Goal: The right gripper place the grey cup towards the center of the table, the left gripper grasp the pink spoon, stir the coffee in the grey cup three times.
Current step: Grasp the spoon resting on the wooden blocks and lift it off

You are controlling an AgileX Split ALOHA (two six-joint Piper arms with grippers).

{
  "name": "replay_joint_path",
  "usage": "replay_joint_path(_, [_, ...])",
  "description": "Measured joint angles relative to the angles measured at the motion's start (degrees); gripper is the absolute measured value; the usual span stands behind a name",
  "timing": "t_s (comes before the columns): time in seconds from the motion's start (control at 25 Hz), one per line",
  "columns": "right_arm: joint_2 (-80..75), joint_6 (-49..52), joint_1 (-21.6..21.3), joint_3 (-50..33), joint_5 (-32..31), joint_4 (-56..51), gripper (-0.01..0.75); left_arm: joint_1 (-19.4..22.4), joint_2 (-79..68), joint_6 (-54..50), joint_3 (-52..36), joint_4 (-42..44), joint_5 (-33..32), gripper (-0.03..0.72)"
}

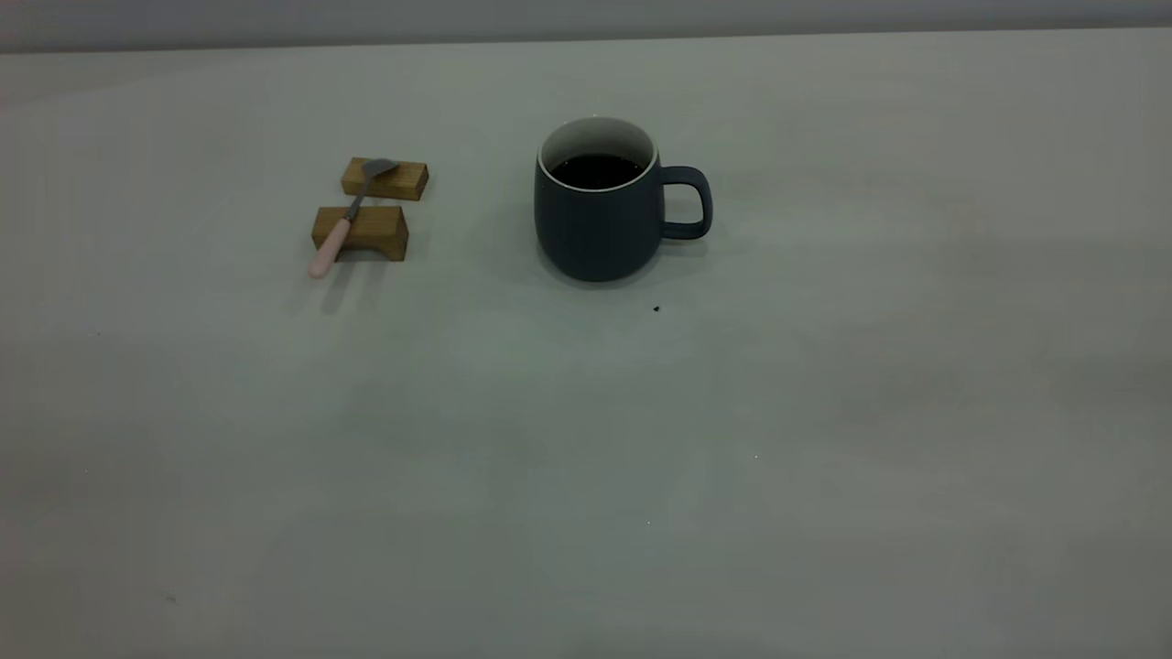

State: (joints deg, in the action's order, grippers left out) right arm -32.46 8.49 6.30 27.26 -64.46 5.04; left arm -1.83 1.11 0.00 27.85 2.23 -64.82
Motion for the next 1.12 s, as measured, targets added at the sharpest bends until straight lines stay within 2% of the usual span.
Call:
replay_joint_path(0.52, [30.78, 0.00, -0.12, -0.33, -0.21, 0.00, 0.452, 0.00, 0.00, 0.00, 0.00, 0.00, 0.00, 0.415])
replay_joint_path(1.12, [31.37, 0.00, -0.12, -0.33, -0.46, 0.11, 0.452, 0.00, 0.00, 0.00, 0.00, 0.00, 0.00, 0.415])
